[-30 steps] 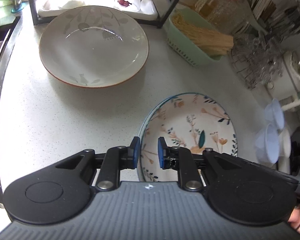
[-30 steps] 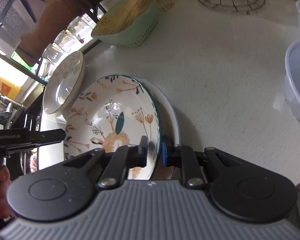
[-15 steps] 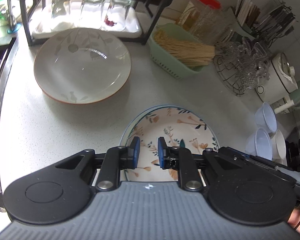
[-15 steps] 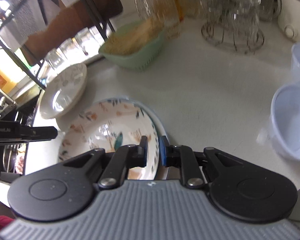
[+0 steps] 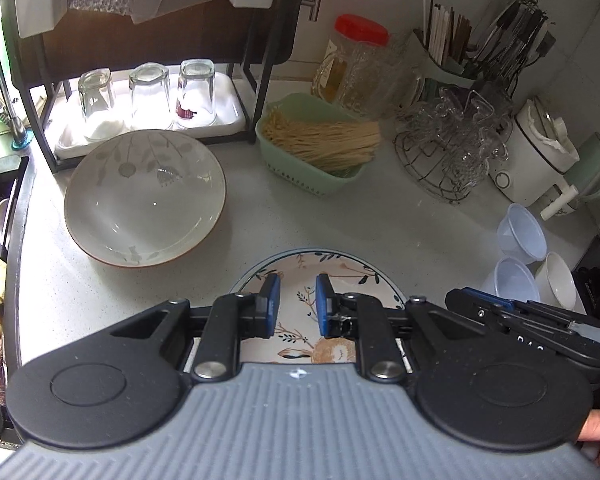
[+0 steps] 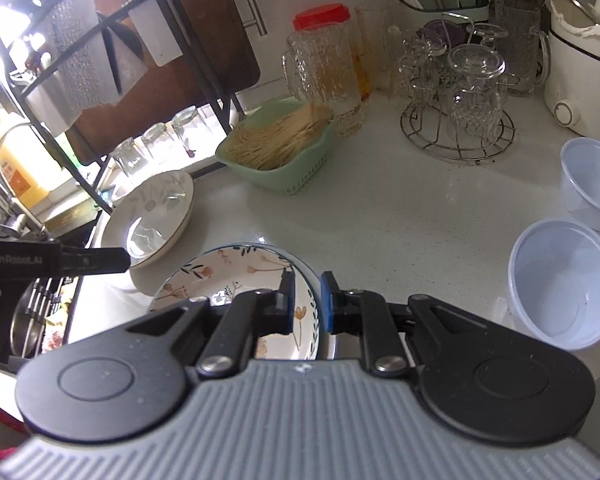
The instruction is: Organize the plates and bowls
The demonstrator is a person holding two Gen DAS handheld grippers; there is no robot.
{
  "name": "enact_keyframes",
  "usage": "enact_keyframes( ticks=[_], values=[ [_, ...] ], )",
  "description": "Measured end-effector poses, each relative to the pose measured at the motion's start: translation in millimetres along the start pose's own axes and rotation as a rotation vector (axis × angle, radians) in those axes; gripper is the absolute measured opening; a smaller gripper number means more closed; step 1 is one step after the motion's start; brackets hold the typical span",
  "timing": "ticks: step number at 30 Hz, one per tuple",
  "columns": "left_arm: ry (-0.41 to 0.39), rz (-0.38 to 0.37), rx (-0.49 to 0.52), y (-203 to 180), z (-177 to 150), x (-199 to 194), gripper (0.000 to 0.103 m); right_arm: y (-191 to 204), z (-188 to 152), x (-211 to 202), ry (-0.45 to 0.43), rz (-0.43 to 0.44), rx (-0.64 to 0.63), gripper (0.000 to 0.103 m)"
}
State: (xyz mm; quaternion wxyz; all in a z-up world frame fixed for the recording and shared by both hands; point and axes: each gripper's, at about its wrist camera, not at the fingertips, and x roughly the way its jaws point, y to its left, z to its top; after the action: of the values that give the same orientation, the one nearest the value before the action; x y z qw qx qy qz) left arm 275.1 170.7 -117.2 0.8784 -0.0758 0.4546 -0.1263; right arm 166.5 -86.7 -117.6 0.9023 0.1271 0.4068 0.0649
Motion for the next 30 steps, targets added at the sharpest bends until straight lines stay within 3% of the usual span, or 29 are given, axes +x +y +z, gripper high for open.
enact_keyframes(
  ticks=[18, 30],
  values=[
    [-0.085, 0.021, -0.010, -48.1, -27.3, -42.2, 0.020, -3.4, 3.7, -71.0, -0.129, 0.054, -0.041, 0.018],
    [-0.165, 0.086, -0.050, -83.2, -54.5, -76.3, 0.020, -16.4, -5.9, -107.8, -0.167, 0.103, -0.119, 0.017]
  ],
)
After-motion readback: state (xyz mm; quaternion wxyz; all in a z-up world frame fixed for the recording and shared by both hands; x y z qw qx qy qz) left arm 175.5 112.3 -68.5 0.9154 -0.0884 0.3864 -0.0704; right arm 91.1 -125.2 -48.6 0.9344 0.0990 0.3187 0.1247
